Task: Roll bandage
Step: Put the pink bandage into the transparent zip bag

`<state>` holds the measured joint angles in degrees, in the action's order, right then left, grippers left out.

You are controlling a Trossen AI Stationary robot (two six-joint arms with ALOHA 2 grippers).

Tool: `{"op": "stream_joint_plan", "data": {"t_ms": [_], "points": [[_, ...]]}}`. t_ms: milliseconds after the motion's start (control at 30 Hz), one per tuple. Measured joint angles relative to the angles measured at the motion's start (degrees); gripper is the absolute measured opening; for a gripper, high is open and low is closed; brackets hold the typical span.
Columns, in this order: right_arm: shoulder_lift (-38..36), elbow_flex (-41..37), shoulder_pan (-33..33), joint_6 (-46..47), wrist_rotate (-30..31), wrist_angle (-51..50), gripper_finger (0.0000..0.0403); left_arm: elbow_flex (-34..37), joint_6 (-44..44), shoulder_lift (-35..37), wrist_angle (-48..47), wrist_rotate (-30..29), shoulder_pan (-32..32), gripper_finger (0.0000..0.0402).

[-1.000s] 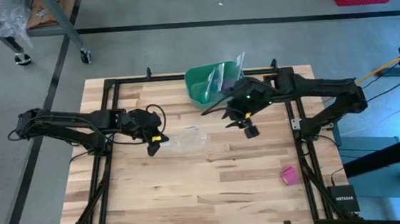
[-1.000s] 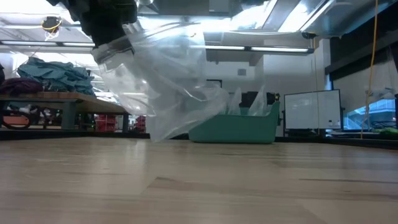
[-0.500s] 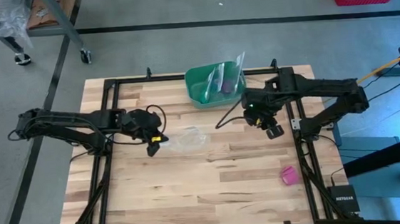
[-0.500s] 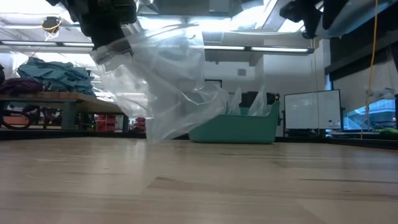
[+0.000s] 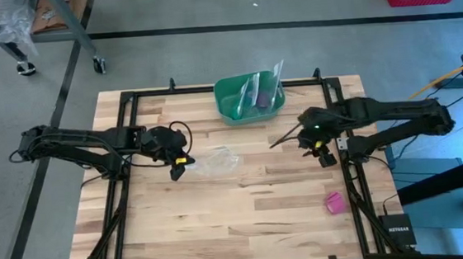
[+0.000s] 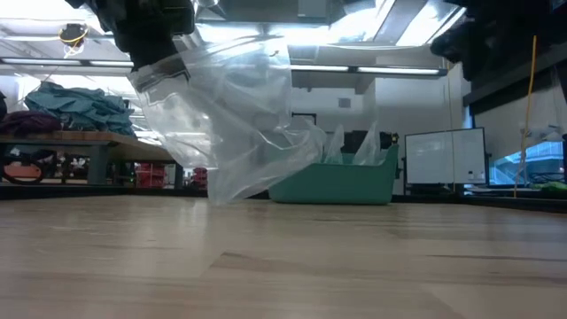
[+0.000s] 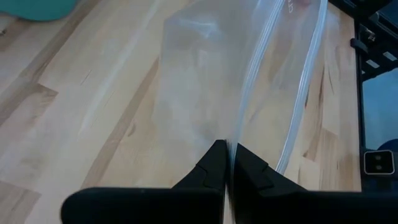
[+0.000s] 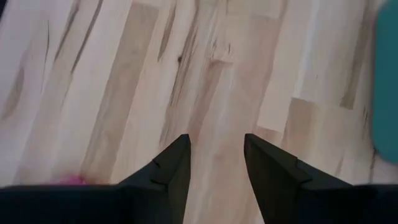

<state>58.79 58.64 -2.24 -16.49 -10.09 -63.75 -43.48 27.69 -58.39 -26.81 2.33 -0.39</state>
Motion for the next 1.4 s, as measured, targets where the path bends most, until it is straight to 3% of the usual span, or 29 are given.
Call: {"op": "stream_joint_plan", "data": {"t_ms": [167, 333, 500, 833, 1000, 1200, 1400], "points": [[-9.5, -9.2, 0.0, 8.4, 0.0, 4.3, 0.0154, 0.0, 0.6, 0.0, 0.0, 0.0, 0.0, 0.0], [-14.0, -16.0, 0.0, 20.5, 0.0, 5.1, 0.0154, 0.0, 0.8, 0.0, 0.0, -0.9, 0.0, 0.0], [-13.5, -19.8, 0.0, 28.3, -0.6, 8.4, 0.0154, 0.0, 0.4, 0.0, 0.0, -2.2, 0.0, 0.0], [-7.5, -20.2, 1.1, 28.5, -9.5, 17.6, 0.0154, 0.0, -1.0, 0.0, 0.0, -2.8, 0.0, 0.0], [-3.7, -20.2, 7.1, 28.7, -11.0, 13.4, 0.0154, 0.0, -1.1, 0.0, -0.1, -2.8, 0.0, 0.0], [-0.4, -20.2, 17.4, 34.8, -14.7, 5.6, 0.0154, 0.0, -1.4, 0.0, 0.0, -2.8, 0.0, 0.0], [0.8, -20.2, 28.1, 42.1, -14.8, 3.5, 0.0154, 0.0, -1.3, 0.0, 0.0, -2.8, 0.0, 0.0]]}}
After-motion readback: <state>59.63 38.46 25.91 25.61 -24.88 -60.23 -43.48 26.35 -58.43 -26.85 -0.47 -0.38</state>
